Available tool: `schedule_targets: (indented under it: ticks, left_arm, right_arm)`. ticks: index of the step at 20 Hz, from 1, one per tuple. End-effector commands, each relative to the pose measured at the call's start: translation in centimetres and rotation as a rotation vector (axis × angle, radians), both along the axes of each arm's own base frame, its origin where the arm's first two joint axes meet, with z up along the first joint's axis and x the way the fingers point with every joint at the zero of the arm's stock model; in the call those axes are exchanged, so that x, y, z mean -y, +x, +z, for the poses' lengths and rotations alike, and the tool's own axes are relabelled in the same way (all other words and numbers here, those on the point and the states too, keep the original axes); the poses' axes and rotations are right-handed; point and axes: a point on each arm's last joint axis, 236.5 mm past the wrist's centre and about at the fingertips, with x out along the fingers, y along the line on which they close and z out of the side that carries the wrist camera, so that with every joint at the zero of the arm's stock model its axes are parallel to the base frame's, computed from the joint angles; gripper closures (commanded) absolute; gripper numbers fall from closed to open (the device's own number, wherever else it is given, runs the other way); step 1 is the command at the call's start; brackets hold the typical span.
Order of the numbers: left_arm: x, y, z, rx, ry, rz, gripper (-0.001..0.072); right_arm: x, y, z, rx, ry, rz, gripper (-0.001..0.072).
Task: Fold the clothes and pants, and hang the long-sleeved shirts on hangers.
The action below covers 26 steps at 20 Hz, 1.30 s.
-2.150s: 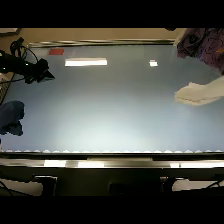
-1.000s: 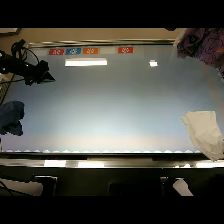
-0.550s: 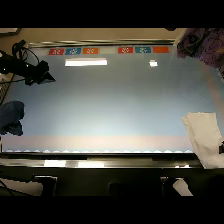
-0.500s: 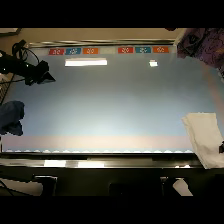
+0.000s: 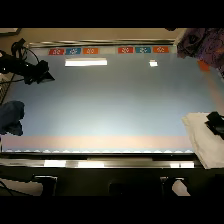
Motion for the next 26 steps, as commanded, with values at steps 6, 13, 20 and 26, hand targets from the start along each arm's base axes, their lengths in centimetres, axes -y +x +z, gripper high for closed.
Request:
schedule_targets:
  ticks: [6, 13, 20, 26]
  left_arm:
    - [-3.7, -0.8, 3.0, 0.226, 0.349, -0.078, 0.0691]
    - [-3.3, -5.9, 2.0, 0.315, 0.367, -0.055, 0.0690]
    - [-3.3, -6.6, 1.1, 0.272, 0.365, -0.063, 0.0688]
    - [-3.3, -6.6, 1.1, 0.272, 0.365, -0.063, 0.0687]
  right_arm:
    - [-25.0, 9.1, 5.6, 0.220, -0.259, 0.888, 0.0682]
    - [-33.0, 6.8, 5.6, 0.254, -0.246, 1.094, 0.0682]
    - [-33.0, 6.9, 5.7, 0.256, -0.251, 1.094, 0.0681]
    - [-33.0, 6.9, 5.7, 0.256, -0.251, 1.094, 0.0681]
